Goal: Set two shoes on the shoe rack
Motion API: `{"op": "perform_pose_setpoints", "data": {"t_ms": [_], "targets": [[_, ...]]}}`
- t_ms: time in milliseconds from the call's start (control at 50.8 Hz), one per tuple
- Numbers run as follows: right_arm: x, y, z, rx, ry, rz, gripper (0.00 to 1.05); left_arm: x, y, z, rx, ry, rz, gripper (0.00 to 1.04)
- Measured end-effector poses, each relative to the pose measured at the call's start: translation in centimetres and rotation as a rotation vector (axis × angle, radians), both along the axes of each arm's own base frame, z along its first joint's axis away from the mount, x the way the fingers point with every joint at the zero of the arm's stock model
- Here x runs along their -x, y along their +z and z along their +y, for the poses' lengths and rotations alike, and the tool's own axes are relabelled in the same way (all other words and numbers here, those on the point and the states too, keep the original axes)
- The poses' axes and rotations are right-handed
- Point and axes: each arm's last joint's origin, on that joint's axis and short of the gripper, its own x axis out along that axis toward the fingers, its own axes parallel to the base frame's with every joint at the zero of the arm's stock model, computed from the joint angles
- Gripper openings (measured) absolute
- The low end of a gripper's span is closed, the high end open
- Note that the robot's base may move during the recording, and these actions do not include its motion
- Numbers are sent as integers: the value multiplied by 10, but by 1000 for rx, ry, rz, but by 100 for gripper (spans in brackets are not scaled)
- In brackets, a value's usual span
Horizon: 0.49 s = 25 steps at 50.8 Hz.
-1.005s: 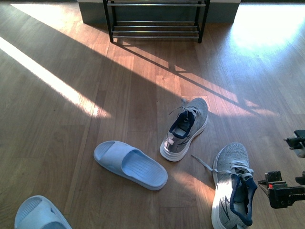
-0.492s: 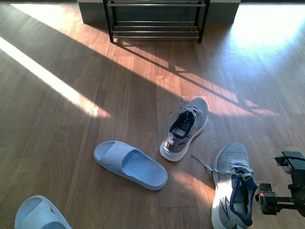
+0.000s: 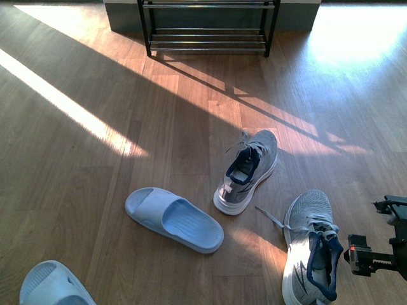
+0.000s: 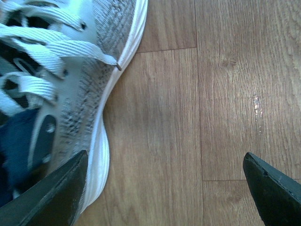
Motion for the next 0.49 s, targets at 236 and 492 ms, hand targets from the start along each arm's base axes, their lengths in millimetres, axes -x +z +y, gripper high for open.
{"op": "perform_pose_setpoints", "data": {"t_ms": [236, 492], "targets": [[19, 29, 13, -85, 63, -21, 96, 0, 0, 0, 0, 0, 0, 95], [19, -8, 29, -47, 55, 46, 96, 0, 0, 0, 0, 0, 0, 95]]}}
